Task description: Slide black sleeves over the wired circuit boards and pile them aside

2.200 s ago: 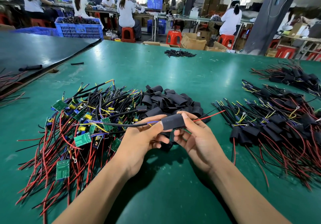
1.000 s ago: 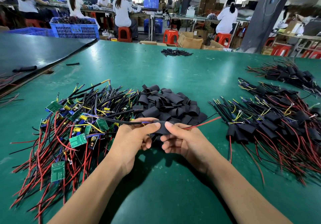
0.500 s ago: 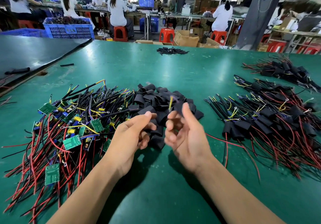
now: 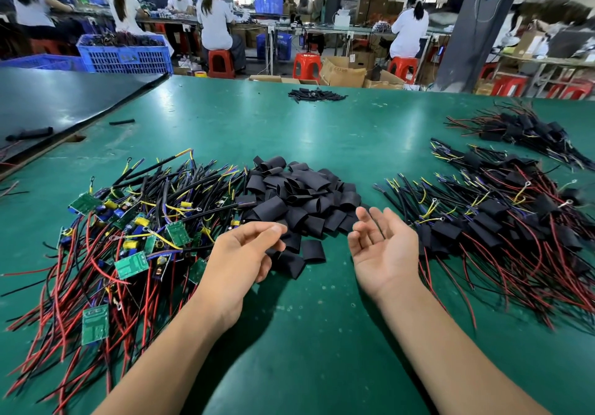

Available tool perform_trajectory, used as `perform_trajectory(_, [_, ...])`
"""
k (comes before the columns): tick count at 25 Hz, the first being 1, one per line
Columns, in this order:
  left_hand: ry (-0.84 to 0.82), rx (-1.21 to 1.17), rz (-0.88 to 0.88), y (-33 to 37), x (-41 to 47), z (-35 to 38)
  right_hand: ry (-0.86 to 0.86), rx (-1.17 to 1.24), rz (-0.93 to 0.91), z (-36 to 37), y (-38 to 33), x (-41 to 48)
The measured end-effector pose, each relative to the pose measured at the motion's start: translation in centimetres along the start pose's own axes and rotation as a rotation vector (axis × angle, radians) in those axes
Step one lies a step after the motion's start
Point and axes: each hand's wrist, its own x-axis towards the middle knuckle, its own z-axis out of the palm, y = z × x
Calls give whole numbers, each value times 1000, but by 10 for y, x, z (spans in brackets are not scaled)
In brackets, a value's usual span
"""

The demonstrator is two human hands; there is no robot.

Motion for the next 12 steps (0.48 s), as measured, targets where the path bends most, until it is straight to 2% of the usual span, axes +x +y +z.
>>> perform_trajectory(4, [2, 101, 28, 1, -4, 4, -2, -180, -170, 3, 13, 2])
perform_trajectory(10, [70, 555, 236, -1, -12, 9, 97, -485, -429, -5, 5, 16])
perform_trajectory(12, [108, 618, 263, -2, -13, 10, 102, -578, -503, -9, 0, 21])
